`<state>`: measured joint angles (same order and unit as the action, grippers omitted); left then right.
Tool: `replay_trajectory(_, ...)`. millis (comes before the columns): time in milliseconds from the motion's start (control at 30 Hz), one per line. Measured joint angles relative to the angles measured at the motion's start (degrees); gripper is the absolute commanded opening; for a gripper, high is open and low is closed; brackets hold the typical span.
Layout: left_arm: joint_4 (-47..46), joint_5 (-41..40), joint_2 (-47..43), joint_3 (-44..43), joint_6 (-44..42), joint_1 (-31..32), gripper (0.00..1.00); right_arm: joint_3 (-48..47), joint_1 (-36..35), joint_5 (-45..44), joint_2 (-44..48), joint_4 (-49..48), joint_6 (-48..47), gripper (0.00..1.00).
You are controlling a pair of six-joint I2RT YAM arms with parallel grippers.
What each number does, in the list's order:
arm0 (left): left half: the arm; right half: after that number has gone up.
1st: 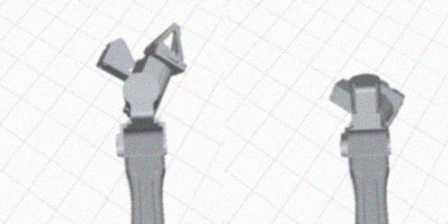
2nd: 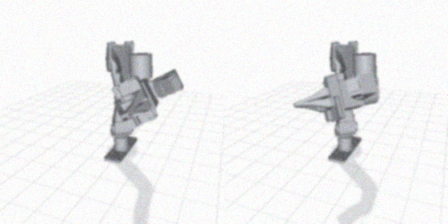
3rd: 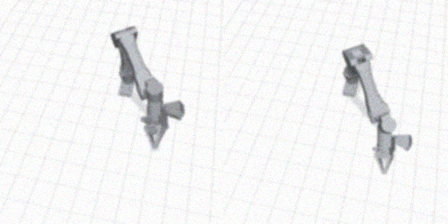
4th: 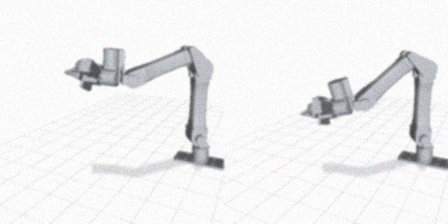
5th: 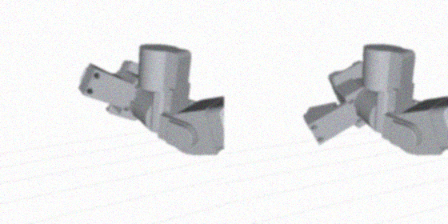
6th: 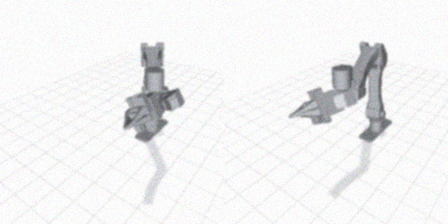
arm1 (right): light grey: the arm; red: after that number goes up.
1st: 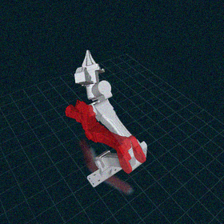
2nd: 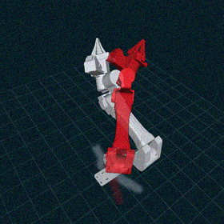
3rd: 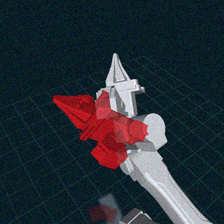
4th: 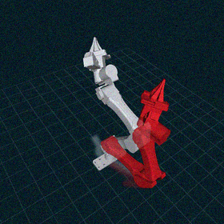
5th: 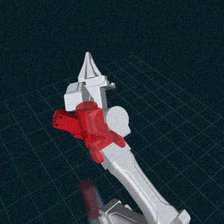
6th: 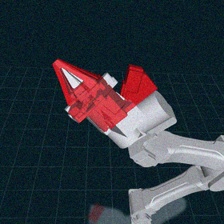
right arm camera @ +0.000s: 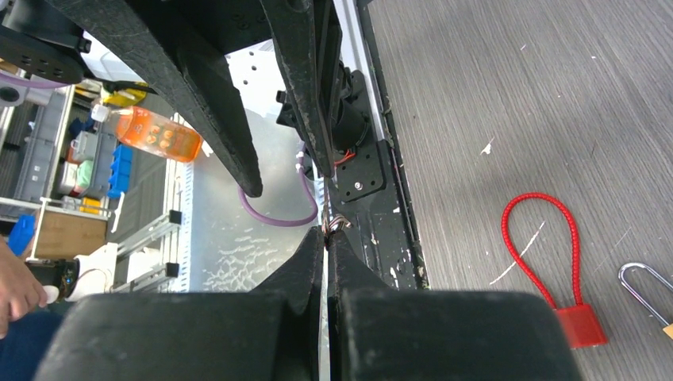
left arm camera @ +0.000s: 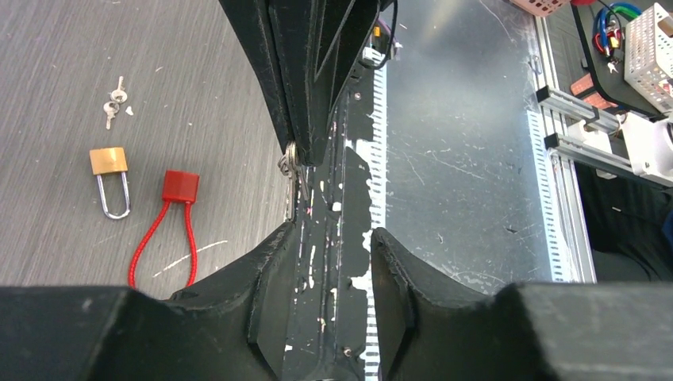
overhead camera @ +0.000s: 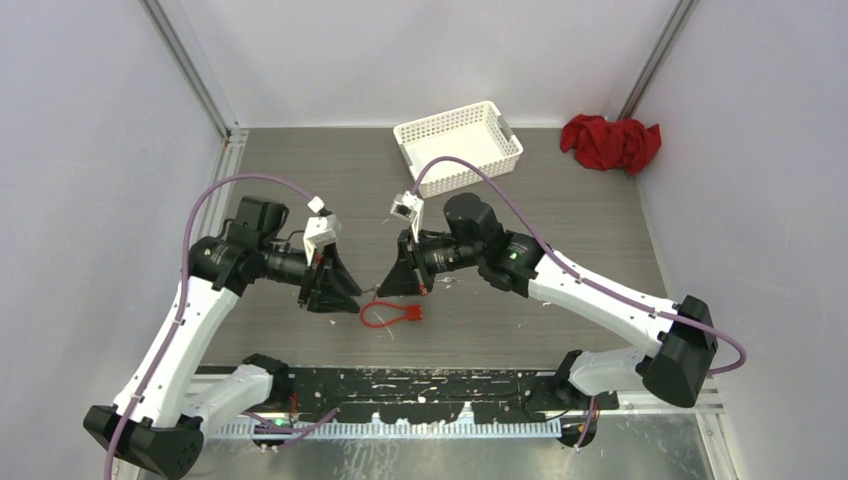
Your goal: Unlock with the key
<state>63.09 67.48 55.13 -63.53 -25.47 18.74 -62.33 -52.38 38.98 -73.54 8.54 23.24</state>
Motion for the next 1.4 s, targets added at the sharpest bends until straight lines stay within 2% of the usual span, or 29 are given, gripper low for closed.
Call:
replay_trajectory(267,-1.4,0.3,0.3,0.3,1.6,0.0,0.45,0.0,0.0,0.8,0.0,0.5,-0.5,0.01)
replay_trajectory(400,-5.3,0.5,0.4,1.8,5.3,0.0,0.51,0.0,0.0,1.2,0.0,0.5,-0.5,0.01)
replay_trajectory(533,-7.8,0.5,0.4,2.6,7.6,0.0,0.5,-0.2,0.0,1.2,-0.3,0.5,-0.5,0.01)
replay_trajectory(633,-9.4,0.5,0.3,3.0,9.1,0.0,0.4,-0.2,0.0,1.3,-0.5,0.5,-0.5,0.01)
replay_trajectory(767,-11.6,-0.2,0.0,4.0,11.5,0.0,0.18,-0.3,0.0,1.6,-1.0,0.2,-0.4,0.01)
replay_trajectory(900,-12.8,-0.5,-0.5,4.7,12.6,0.0,0.0,-0.6,0.0,1.7,-1.5,0.0,-0.4,0.01)
replay_trajectory(1000,-13.1,-0.6,-0.8,4.8,12.6,0.0,0.0,-0.6,0.0,1.7,-1.5,-0.3,-0.2,0.01)
replay_trajectory(1033,-13.1,-0.7,-1.0,4.8,12.5,0.0,0.0,-0.6,0.0,1.8,-1.5,-0.3,-0.2,0.09)
replay_trajectory(1067,-13.1,-0.8,-1.2,4.8,12.3,0.0,0.0,-0.6,0.0,1.8,-1.5,-0.3,-0.2,0.25)
replay_trajectory(1100,-13.0,-0.9,-1.3,4.8,11.9,0.0,0.0,-0.6,0.0,1.8,-1.5,-0.3,-0.2,0.48)
replay_trajectory(1133,-12.9,-1.0,-1.4,4.8,11.5,0.0,0.0,-0.6,0.0,1.7,-1.5,-0.3,0.0,0.63)
replay_trajectory(1167,-12.3,-1.4,-1.5,4.8,10.9,0.0,0.0,-0.7,0.0,1.6,-1.5,0.1,-0.1,0.72)
replay_trajectory(1233,-11.1,-2.1,-1.6,4.7,9.4,0.0,0.0,-1.2,0.0,1.0,-1.5,1.2,-0.6,0.8)
replay_trajectory(1400,-7.6,-4.1,-1.6,4.4,6.5,0.0,0.0,-3.5,0.4,-2.1,-1.4,3.1,-2.6,0.8)
